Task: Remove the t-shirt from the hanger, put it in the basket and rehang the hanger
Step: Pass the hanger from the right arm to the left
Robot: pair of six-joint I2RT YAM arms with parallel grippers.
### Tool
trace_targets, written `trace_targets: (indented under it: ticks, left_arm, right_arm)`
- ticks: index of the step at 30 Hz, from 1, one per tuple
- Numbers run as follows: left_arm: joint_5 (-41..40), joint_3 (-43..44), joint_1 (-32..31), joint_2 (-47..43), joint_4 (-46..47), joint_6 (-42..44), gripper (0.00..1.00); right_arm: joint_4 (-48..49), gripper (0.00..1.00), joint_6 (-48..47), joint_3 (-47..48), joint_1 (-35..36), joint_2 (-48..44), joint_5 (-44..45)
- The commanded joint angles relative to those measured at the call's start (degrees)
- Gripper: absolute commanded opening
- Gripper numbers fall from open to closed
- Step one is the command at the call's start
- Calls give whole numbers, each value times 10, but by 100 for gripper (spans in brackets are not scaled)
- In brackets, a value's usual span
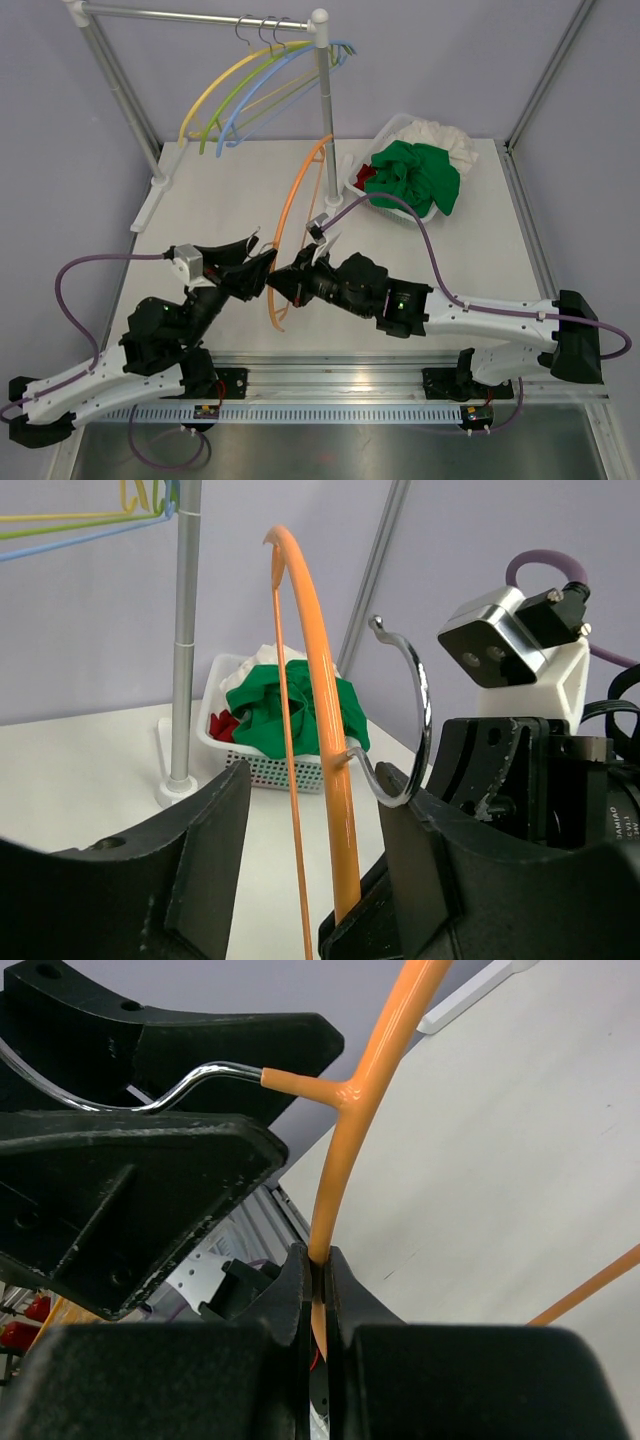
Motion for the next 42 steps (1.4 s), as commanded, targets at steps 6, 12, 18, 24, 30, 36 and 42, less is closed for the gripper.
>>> trace_targets:
  ticks: [6, 12, 18, 24, 30, 36, 42]
  left_arm:
    - [-26, 17, 1, 47, 28, 4, 53]
    - [-32, 22, 1, 63, 26, 8, 32]
    - [-39, 24, 0, 66, 20, 4, 0]
    - [-30, 29, 0, 59, 11, -4, 0]
    - [-35, 42, 0, 48, -15, -24, 0]
    - [-49, 66, 0, 21, -66, -38, 0]
    - [-117, 102, 0, -53, -184, -85, 0]
  right_arm:
    - [43, 0, -30, 17, 18, -23, 38]
    - [44, 0, -37, 18, 27, -19, 44]
    - [44, 0, -40, 19, 29, -18, 46]
    - [53, 33, -51, 20, 30, -11, 39]
    - [69, 48, -60, 1, 29, -29, 38]
    - [70, 68, -69, -25, 29, -64, 51]
    - [62, 76, -93, -67, 30, -136, 90]
